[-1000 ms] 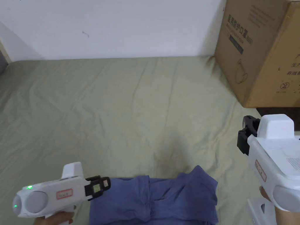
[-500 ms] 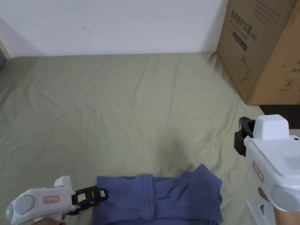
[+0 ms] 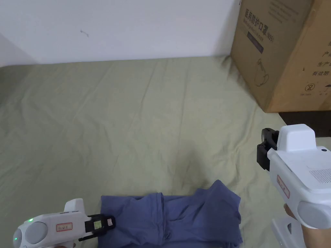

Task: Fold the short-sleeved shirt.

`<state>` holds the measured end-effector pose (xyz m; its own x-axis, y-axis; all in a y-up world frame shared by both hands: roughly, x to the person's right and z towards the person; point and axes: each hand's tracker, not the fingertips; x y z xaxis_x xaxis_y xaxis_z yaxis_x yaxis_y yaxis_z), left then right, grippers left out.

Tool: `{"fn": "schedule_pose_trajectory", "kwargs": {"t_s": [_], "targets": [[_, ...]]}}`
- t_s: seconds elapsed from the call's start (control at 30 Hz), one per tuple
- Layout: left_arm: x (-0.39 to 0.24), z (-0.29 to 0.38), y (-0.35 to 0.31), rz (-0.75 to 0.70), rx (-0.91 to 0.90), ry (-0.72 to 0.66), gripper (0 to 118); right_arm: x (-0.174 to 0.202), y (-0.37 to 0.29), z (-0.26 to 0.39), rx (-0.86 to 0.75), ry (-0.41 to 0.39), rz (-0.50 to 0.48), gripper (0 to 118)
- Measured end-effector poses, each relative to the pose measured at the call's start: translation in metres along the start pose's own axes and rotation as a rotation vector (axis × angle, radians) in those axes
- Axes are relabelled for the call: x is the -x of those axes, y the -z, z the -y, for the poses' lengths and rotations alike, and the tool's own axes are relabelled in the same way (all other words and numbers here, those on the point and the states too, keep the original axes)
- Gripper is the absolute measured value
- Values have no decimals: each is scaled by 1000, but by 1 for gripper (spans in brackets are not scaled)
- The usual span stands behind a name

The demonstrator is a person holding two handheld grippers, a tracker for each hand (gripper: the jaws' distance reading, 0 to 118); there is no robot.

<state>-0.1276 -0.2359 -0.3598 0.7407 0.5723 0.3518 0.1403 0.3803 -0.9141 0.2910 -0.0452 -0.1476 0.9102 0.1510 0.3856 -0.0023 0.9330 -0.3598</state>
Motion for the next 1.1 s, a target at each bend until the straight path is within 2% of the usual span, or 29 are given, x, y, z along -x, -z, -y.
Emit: {"fn": "schedule_pose_trajectory", "kwargs": {"t_s": [0.2, 0.33, 0.4, 0.6, 0.77, 0.93, 1.1], "targets": [[-10, -10, -41, -51, -37, 20, 9, 2, -2, -4, -16, 10, -18, 0], [-3, -17, -79, -169, -47, 75, 9, 3, -4, -5, -28, 14, -31, 0], [3, -19, -97, -198, -57, 58, 9, 3, -5, -5, -31, 16, -37, 0], [-28, -21, -129, -309, -86, 71, 9, -1, -9, -5, -38, 23, -52, 0], [-99, -27, -109, -311, -43, 144, 9, -4, -10, -5, -42, 29, -54, 0], [-167, -27, -63, -256, 42, 285, 9, -8, -14, -5, -49, 29, -48, 0], [-198, -21, 5, -223, 144, 381, 9, -15, -17, -2, -45, 35, -33, 0]]}}
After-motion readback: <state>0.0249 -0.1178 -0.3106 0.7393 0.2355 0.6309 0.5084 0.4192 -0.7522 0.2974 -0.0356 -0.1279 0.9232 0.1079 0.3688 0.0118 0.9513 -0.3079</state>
